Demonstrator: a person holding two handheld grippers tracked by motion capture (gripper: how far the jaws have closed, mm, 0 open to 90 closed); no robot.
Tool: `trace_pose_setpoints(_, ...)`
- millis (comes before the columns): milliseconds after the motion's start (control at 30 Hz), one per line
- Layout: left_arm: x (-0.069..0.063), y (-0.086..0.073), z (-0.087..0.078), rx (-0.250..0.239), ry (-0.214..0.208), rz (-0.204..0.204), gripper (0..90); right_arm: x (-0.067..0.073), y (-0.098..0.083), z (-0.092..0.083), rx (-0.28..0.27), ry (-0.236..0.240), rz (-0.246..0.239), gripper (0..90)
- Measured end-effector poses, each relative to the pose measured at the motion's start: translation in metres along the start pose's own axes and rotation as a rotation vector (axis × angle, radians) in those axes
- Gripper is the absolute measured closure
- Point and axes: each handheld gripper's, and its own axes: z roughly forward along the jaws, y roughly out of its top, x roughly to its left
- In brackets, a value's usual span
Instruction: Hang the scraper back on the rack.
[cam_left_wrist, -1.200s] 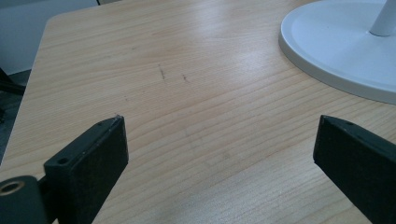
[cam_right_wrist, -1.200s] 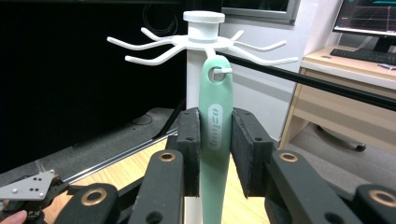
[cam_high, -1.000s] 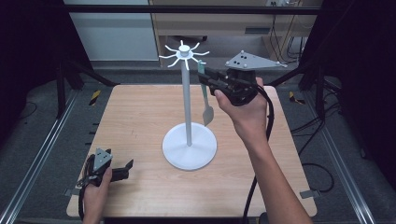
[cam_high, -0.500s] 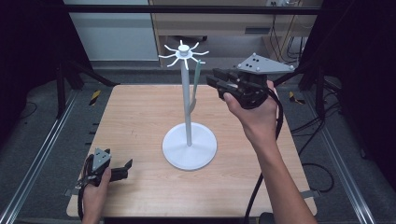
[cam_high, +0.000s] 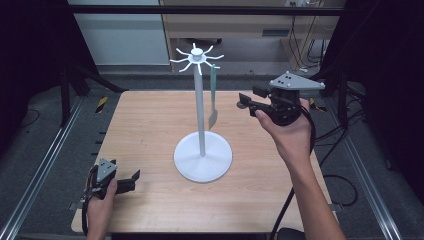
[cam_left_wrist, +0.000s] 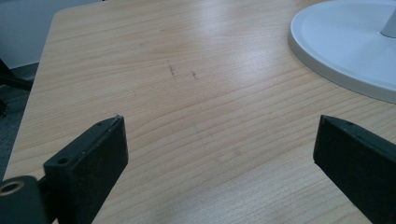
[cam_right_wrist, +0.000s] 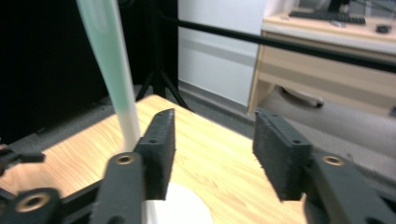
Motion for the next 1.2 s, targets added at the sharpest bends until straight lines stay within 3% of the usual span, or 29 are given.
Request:
trace_pose_setpoints(167,0.000,-0.001,0.001,0.003,-0.004,-0.002,2.5,-0.004,-0.018,0.000,0.027,-0.048,-0.017,41.8)
trace_pose_setpoints(400,0.003,-0.001,0.001,0.000,0.003,-0.010,2.6,-0.015,-0.046,-0.002,0.031,-0.122,0.045,26.9)
trace_pose_setpoints(633,0.004,-0.002,0.002,0.002,0.006,-0.010,2.5,-0.023,-0.082,0.000,0.059,-0.207,0.069,15.4)
trace_pose_setpoints(1000,0.004,-0.002,0.001,0.002,0.009,-0.005,2.5,-0.032,-0.147,0.014,0.108,-0.220,0.150,11.7)
trace_pose_setpoints(1200,0.004,-0.002,0.001,0.002,0.008,-0.004,2.5,-0.033,-0.170,0.017,0.089,-0.213,0.197,9.5)
